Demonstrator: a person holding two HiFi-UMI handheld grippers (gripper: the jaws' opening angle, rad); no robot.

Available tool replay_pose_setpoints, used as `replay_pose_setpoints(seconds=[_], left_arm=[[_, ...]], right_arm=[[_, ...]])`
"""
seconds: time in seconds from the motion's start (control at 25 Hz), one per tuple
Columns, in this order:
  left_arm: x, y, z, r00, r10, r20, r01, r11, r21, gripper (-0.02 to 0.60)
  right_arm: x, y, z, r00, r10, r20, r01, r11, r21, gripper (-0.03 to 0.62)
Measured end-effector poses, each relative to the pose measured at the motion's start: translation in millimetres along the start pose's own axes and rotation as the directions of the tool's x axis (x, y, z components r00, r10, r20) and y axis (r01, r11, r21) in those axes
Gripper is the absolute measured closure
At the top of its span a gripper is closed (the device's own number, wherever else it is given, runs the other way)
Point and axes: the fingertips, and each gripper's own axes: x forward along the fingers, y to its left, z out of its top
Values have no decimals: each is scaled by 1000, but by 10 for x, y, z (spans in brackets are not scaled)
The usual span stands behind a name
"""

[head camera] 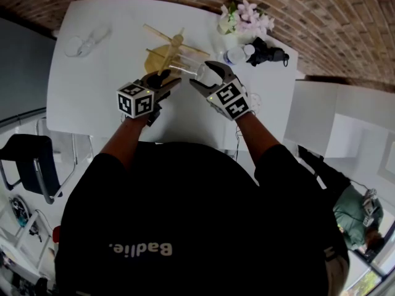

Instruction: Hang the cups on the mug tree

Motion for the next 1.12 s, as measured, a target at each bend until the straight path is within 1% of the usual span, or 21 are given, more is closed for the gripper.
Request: replay_pose_setpoints(seconds=[0.24,0.4,0.52,0.72,0.76,0.88,1.0,1.12], left_arm=[[-232,-16,33,999,29,19,-30,1000,4,351],[-372,-40,58,998,66,13,-67,997,24,356],[-478,-136,112,997,76,5,-76,995,63,378],[-660,-398,286,997,66,38,-70,992,109,417],[-692,-459,318,997,61,43,-65,991,118,424],[-760,-684,381,999,37,33,-42,984,171,439],[-815,-921,436,1000,16,15,-19,974,227,456],[-869,-1142,527,1000,-5,17,0,963,269,477]], right_arm=[[-167,8,63,998,-29,53,26,999,45,293],[-363,0,127,992,-55,117,38,990,137,293],[-503,61,173,986,-57,157,26,981,194,293],[-708,234,220,977,-45,207,-10,966,258,296],[-742,273,231,975,-43,218,-17,963,268,304],[-850,363,259,966,-47,255,-29,957,287,369],[-964,425,336,953,-70,296,-25,952,305,419],[-1077,512,457,938,-89,336,-24,947,320,480]])
